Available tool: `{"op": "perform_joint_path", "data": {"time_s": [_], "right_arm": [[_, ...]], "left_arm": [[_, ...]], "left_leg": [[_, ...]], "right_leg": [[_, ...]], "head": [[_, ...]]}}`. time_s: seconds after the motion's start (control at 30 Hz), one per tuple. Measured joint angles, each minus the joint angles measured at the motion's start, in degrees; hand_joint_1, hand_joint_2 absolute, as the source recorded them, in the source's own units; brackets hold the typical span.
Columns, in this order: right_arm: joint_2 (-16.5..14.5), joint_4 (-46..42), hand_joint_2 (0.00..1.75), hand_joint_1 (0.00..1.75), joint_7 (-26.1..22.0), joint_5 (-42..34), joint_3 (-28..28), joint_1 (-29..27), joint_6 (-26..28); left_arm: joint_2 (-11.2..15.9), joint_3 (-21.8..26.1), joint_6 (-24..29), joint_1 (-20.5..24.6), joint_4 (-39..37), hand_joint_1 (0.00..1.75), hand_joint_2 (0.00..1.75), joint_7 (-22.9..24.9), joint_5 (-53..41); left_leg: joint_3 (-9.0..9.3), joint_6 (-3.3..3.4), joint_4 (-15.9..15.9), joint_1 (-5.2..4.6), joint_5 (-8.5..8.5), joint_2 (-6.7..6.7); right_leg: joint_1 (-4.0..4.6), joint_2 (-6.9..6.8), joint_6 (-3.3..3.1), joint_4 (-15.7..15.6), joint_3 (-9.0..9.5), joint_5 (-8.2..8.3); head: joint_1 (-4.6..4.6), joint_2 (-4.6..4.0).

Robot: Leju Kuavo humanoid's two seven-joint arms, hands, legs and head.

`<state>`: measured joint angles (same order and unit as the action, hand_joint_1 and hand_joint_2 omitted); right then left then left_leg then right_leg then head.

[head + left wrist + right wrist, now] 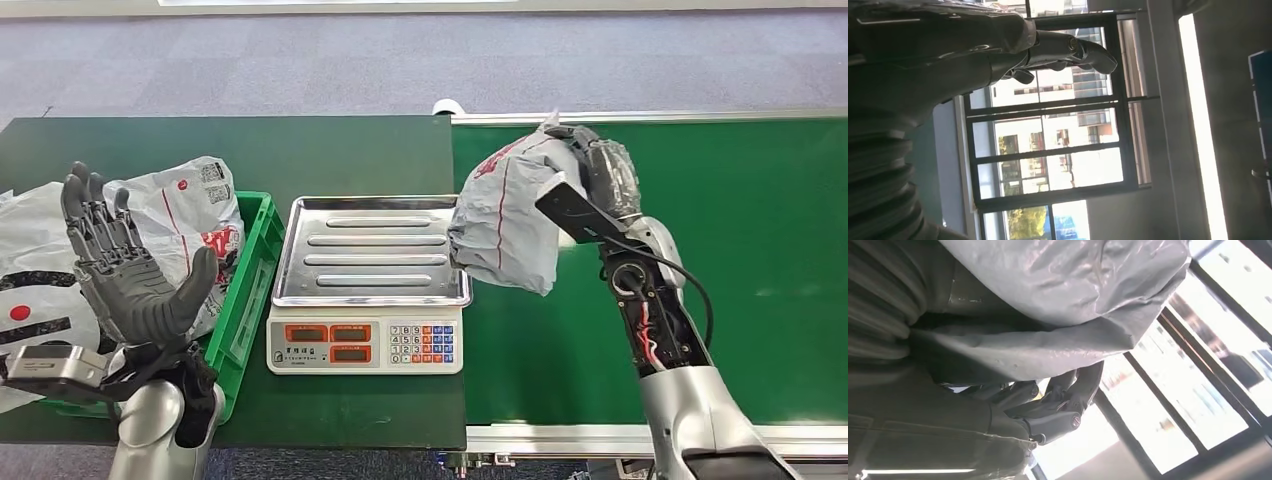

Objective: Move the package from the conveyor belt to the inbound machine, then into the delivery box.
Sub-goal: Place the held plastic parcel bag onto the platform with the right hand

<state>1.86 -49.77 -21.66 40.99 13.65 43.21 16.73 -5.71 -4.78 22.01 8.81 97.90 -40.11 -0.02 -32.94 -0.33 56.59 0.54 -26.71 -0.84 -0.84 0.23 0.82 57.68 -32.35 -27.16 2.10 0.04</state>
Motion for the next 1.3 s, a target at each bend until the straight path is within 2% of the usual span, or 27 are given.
{"op": "perform_joint_path", "data": {"time_s": [0.13,0.23,0.33,0.47,0.67,0.97,1.3], "right_arm": [[-2.7,12.1,1.75,1.75,2.6,0.4,3.1,4.0,-1.0],[-4.2,18.1,1.75,1.75,5.2,1.6,5.0,6.3,-4.5],[-5.2,22.0,1.75,1.75,3.9,2.2,6.9,7.4,-7.8],[-6.1,23.6,1.75,1.75,-4.0,2.6,9.1,7.1,-7.2],[-6.7,24.6,1.75,1.75,-7.6,3.4,11.0,7.1,-5.2],[-7.2,25.1,1.75,1.75,-7.5,10.0,16.1,7.1,2.6],[-7.5,26.2,1.75,1.75,-6.6,14.2,21.9,8.7,-0.1]], "left_arm": [[0.0,-2.8,2.4,0.1,0.2,0.0,1.75,0.0,-0.5],[0.0,-4.0,2.6,0.3,0.1,0.0,1.75,0.0,0.1],[0.0,-4.5,2.5,0.4,-0.3,0.0,1.75,0.0,0.4],[0.0,-5.0,2.2,0.7,-0.8,0.0,1.75,0.0,-0.1],[-0.1,-5.4,2.1,1.0,-1.4,0.0,1.75,0.0,-0.2],[0.0,-6.8,3.6,1.0,-1.5,0.0,1.75,0.0,-2.3],[0.6,-9.0,4.3,1.0,0.4,0.0,1.75,0.1,-1.7]], "left_leg": [[-0.12,-0.01,0.0,0.0,-0.02,0.03],[-0.17,-0.04,0.0,0.0,-0.05,0.09],[-0.15,-0.06,0.0,0.01,-0.06,0.21],[-0.11,-0.06,0.0,0.01,-0.06,0.37],[-0.08,-0.06,0.0,0.01,-0.06,0.52],[-0.06,-0.07,0.0,0.02,-0.07,0.54],[0.07,-0.07,0.0,0.02,-0.07,0.56]], "right_leg": [[0.0,0.02,0.0,0.0,-0.17,-0.01],[0.0,0.06,-0.01,0.0,-0.24,-0.02],[0.01,0.19,-0.01,0.0,-0.27,-0.01],[0.02,0.35,-0.04,0.0,-0.3,0.02],[0.02,0.5,-0.06,0.0,-0.3,0.04],[0.03,0.54,-0.06,0.0,-0.3,0.04],[0.04,0.54,-0.1,0.0,-0.18,0.06]], "head": [[0.01,0.0],[0.01,0.0],[0.0,0.0],[-0.01,0.0],[-0.01,0.0],[-0.01,0.0],[0.0,0.0]]}}
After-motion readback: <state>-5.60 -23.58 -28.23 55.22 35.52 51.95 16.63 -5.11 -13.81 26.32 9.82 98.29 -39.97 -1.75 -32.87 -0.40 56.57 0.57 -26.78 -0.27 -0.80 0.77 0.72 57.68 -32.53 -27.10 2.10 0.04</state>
